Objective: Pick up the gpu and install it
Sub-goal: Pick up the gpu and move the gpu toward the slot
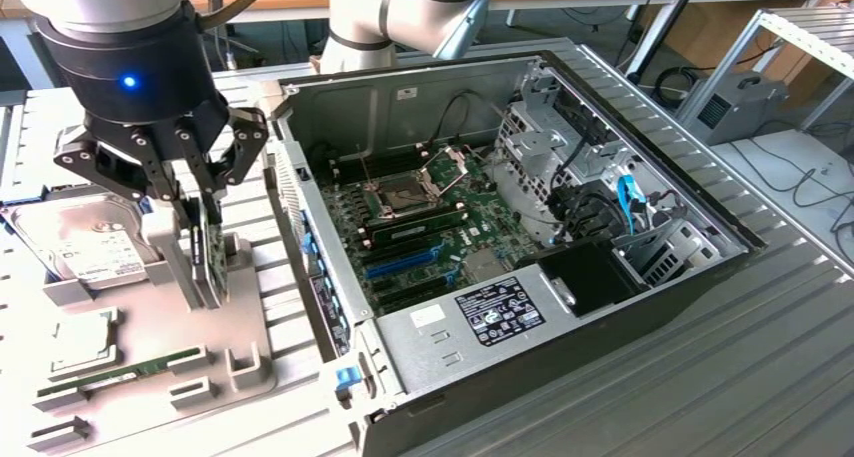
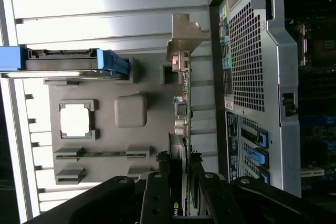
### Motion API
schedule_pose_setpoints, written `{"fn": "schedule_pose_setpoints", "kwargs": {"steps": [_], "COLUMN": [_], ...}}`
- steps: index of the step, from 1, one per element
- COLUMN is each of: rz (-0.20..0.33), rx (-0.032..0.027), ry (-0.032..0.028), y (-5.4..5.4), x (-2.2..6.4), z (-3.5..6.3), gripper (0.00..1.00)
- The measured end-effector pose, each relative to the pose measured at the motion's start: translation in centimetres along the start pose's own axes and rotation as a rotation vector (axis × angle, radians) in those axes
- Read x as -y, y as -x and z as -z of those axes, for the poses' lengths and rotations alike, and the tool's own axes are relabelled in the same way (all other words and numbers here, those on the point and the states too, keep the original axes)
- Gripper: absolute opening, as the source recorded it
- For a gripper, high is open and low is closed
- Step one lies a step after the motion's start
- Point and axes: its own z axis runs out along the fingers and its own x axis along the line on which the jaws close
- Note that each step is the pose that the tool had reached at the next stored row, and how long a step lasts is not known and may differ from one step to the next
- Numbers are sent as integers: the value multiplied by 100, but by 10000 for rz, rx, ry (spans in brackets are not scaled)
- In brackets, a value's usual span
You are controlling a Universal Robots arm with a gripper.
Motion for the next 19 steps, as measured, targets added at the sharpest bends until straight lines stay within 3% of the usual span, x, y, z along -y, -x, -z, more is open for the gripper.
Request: {"fn": "schedule_pose_setpoints", "kwargs": {"steps": [19], "rz": [0], "rx": [1], "ry": [1], "y": [2], "x": [0], "z": [49], "gripper": [26]}}
